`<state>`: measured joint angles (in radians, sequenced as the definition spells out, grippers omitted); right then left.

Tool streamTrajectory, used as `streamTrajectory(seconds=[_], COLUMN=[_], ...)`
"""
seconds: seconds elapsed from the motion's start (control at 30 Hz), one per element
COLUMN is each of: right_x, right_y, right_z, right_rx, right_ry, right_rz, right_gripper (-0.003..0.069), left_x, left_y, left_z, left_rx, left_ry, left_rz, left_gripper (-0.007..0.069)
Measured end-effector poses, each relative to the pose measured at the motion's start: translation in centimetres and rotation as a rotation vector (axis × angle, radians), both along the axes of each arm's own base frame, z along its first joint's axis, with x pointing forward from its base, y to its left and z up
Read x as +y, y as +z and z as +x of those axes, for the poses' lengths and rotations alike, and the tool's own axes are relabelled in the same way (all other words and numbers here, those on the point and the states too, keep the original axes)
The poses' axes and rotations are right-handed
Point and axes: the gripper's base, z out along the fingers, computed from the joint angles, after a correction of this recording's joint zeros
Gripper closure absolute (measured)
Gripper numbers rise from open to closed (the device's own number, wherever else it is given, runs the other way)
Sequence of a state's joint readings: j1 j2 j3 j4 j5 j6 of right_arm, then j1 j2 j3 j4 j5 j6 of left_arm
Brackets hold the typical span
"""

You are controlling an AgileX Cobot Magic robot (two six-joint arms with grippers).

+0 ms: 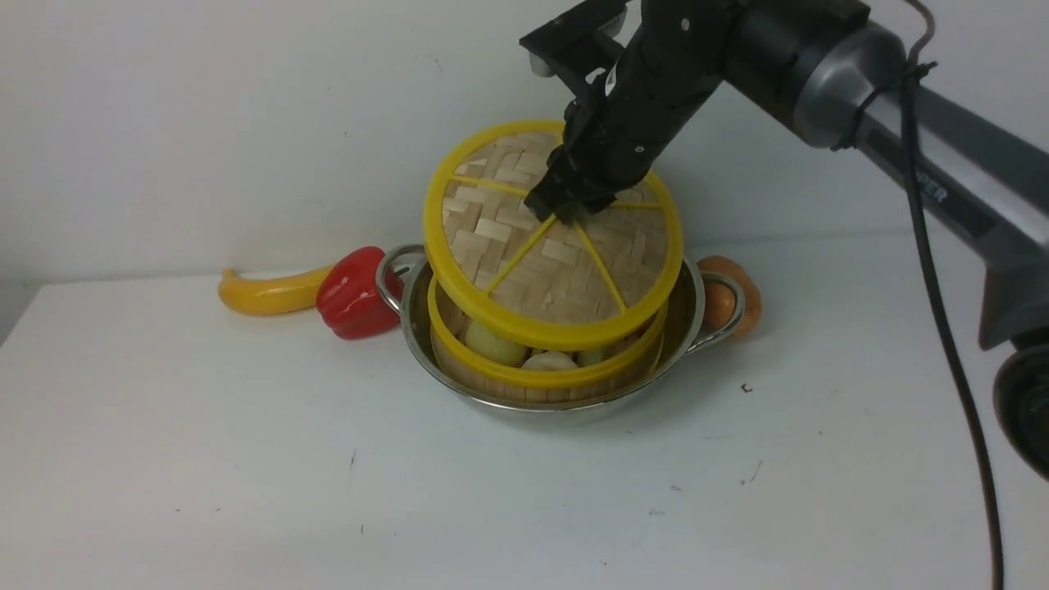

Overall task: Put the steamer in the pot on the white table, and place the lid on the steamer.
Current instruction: 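Place the bamboo steamer lid onto the steamer basket in the pot with the right gripper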

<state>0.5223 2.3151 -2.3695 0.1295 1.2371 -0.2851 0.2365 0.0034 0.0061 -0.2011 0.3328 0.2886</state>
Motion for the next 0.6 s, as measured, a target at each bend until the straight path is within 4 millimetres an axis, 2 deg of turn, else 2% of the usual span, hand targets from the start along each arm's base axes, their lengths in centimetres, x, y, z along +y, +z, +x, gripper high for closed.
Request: streamTrajectory(seconds=[0.2, 0.43, 0.6], right_x=[0.2, 0.2, 0.4], right_y=[-1.0, -1.2, -2.5], right_z=[0.2, 0.3, 0.6], right_rx=[0.020, 0.025, 0.048], right_ry=[0.001, -0.001, -0.001], right_rz=[-0.008, -0.010, -0.023], right_gripper=[0.0515, 0.0515, 0.0515], left_x=[0.0, 0.0, 0.0], left_y=[0.0, 0.0, 0.0], left_z=[0.0, 0.0, 0.0], left_rx=[0.000, 0.000, 0.000], left_ry=[0.000, 0.000, 0.000], left_rz=[0.001, 0.001, 0.001], left_gripper=[0.0384, 0.0384, 0.0384])
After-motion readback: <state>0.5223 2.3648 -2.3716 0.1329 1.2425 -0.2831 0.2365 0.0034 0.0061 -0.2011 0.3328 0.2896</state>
